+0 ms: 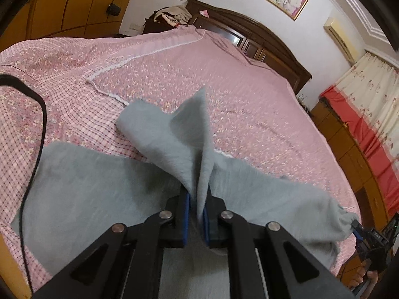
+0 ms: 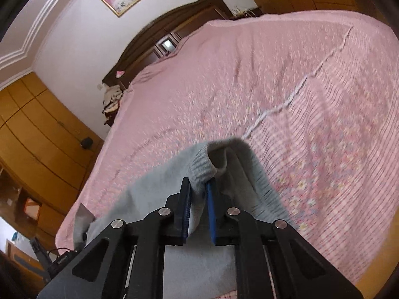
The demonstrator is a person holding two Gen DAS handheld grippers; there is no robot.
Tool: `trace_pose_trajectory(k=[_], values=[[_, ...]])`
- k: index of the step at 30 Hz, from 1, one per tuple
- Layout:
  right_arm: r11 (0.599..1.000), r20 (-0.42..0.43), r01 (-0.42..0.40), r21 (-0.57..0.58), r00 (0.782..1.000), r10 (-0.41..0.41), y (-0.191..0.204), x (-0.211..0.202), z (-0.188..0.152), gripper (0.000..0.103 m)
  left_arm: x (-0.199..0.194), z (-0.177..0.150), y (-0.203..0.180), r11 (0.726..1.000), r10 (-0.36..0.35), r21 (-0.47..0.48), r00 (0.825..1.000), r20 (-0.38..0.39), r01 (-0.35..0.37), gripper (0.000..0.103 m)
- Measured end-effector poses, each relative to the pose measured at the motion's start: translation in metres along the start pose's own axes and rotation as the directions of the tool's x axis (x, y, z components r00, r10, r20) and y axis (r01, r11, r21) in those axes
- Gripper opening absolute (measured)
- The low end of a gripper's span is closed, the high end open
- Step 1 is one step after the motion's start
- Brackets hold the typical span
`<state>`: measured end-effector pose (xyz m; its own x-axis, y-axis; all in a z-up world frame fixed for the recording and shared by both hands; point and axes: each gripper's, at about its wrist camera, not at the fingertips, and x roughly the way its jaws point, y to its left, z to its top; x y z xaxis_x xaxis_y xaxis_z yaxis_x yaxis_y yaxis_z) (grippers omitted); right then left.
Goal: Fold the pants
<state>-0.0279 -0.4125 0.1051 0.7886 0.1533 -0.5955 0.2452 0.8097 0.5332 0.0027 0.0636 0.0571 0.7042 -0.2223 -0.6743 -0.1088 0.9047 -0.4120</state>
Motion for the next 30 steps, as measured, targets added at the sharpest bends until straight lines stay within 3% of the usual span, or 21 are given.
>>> trace_pose_trajectory(k=[3, 10, 18, 26, 30], values=[[1.0, 0.021, -0.005, -0.005, 1.0, 0.005, -0.005, -0.018, 0.008, 0.013, -0.013, 0.001, 0.003, 1.0, -0.011, -0.006, 1.0, 0.004, 0.011, 0.008], [0.999, -0.024, 0.001, -0.033, 1.0, -0.002, -0.02, -0.037, -0.009, 0.013, -0.035, -0.018, 0.001, 1.0, -0.011, 0.025, 1.0, -0.029, 0.012, 0.008], [1.0, -0.068, 0.02, 0.007, 0.998, -0.019, -0.042, -0.035, -0.026, 0.013, -0.03, -0.045, 0.006, 0.999, 0.029, 0.035, 0.994, -0.104, -0.025, 0.008], [1.0, -0.063, 0.004, 0.019, 0.998, -0.002, -0.044, -0.051, -0.034, 0.013, -0.043, -0.046, 0.01, 1.0, 0.015, 0.022, 0.995, -0.098, -0.013, 0.008], [1.0, -0.065, 0.023, -0.006, 0.998, -0.023, -0.044, -0.053, -0.039, 0.013, -0.037, -0.05, 0.014, 0.998, 0.04, 0.043, 0.993, -0.113, -0.036, 0.008]])
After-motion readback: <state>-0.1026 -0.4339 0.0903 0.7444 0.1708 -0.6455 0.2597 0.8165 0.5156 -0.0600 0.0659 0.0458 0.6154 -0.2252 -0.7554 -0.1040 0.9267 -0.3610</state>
